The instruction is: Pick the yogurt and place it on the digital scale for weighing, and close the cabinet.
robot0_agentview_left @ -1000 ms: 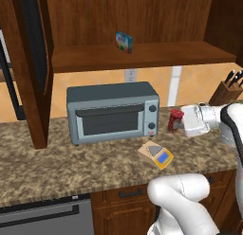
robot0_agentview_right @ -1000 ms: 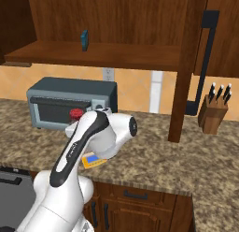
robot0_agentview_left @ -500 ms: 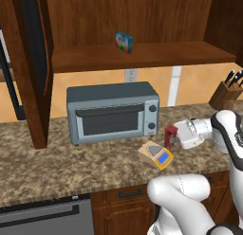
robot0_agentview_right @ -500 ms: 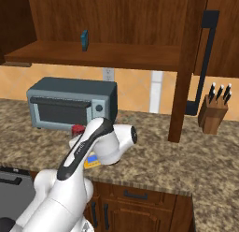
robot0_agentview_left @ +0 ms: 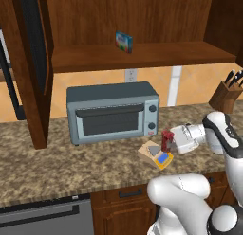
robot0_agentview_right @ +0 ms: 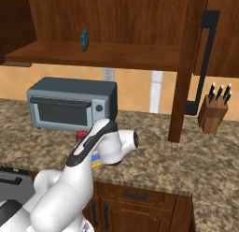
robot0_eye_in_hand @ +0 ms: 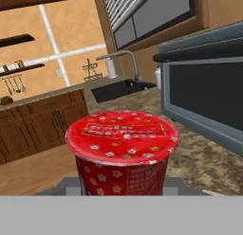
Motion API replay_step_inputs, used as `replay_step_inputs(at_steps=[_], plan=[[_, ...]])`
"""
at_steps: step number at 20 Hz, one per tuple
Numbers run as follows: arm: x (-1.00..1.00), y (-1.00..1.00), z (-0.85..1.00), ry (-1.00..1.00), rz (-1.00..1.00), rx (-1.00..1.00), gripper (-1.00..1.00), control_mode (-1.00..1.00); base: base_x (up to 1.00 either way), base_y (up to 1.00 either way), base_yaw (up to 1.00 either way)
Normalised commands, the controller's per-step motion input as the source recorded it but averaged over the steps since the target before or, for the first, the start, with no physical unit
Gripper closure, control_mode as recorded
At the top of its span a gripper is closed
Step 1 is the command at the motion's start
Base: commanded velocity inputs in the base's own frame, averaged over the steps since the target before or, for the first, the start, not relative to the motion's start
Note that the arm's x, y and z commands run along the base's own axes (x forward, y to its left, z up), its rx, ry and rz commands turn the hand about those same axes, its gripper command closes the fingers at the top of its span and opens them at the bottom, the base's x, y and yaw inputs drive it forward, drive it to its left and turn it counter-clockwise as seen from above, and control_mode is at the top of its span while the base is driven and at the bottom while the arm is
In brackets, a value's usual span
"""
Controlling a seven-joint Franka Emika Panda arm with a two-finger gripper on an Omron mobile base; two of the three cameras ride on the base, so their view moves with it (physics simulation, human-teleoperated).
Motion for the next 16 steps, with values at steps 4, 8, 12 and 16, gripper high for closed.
replay_step_inputs(at_steps=[4,8,12,16], plan=[[0.48,0.00,-0.25,0.00,0.00,0.00,1.00,-1.00,0.00,0.00,0.00],[0.47,0.00,-0.19,0.00,0.00,0.00,1.00,-1.00,0.00,0.00,0.00],[0.36,0.00,-0.30,0.00,0.00,0.00,1.00,-1.00,0.00,0.00,0.00],[0.22,0.00,-0.35,0.00,0.00,0.00,1.00,-1.00,0.00,0.00,0.00]])
